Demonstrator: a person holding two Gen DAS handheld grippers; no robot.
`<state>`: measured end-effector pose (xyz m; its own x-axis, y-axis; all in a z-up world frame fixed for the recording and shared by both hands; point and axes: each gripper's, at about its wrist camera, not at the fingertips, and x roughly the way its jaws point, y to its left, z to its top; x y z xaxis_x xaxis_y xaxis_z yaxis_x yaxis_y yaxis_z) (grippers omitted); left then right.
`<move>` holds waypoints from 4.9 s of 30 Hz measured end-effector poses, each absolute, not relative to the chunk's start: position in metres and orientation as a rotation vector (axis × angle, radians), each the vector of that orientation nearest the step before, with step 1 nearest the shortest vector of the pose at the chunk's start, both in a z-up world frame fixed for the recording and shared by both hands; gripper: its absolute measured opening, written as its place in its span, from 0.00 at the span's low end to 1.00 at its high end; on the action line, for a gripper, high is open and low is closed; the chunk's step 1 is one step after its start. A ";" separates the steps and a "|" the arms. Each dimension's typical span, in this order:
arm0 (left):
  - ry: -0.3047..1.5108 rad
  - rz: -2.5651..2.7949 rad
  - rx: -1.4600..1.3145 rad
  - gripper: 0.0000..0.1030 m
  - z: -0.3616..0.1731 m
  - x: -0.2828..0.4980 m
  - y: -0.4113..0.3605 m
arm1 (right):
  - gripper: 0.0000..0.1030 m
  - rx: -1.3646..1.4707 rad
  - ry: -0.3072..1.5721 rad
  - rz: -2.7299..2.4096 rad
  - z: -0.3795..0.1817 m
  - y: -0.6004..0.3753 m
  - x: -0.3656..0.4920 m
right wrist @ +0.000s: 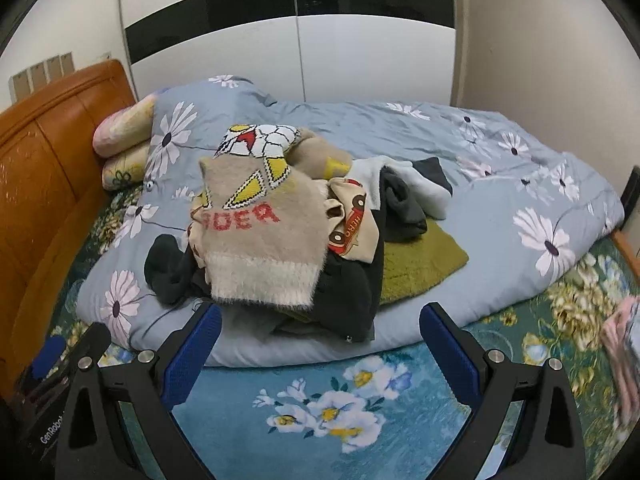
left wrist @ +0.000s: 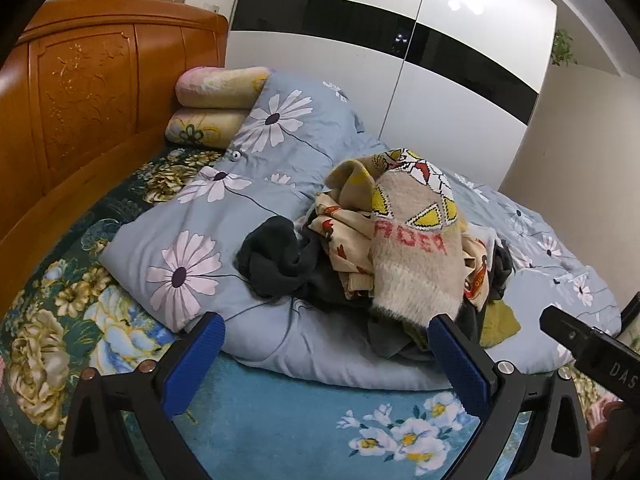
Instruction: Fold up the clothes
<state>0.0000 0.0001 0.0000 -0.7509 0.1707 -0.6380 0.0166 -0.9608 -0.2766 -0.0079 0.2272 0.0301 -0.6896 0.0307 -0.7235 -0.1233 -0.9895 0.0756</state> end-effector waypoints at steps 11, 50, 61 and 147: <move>-0.391 2.835 -0.980 1.00 0.003 -0.001 0.009 | 0.97 -1.110 0.177 2.909 0.039 0.221 -0.012; -0.187 2.890 -1.037 1.00 -0.007 -0.043 0.070 | 0.97 -1.227 0.240 2.950 0.006 0.266 -0.057; -0.089 2.893 -1.060 1.00 -0.013 -0.062 0.098 | 0.97 -1.255 0.309 2.961 -0.008 0.290 -0.076; -0.557 2.274 -1.421 0.62 -0.038 0.106 -0.084 | 0.95 -2.228 0.732 2.345 -0.203 0.236 0.097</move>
<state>0.1059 -0.0837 -0.0382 -0.4030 0.5280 -0.7475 -0.1231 -0.8406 -0.5274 0.0970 0.2361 -0.2031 -0.0890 -0.4170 -0.9045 -0.1716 -0.8881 0.4263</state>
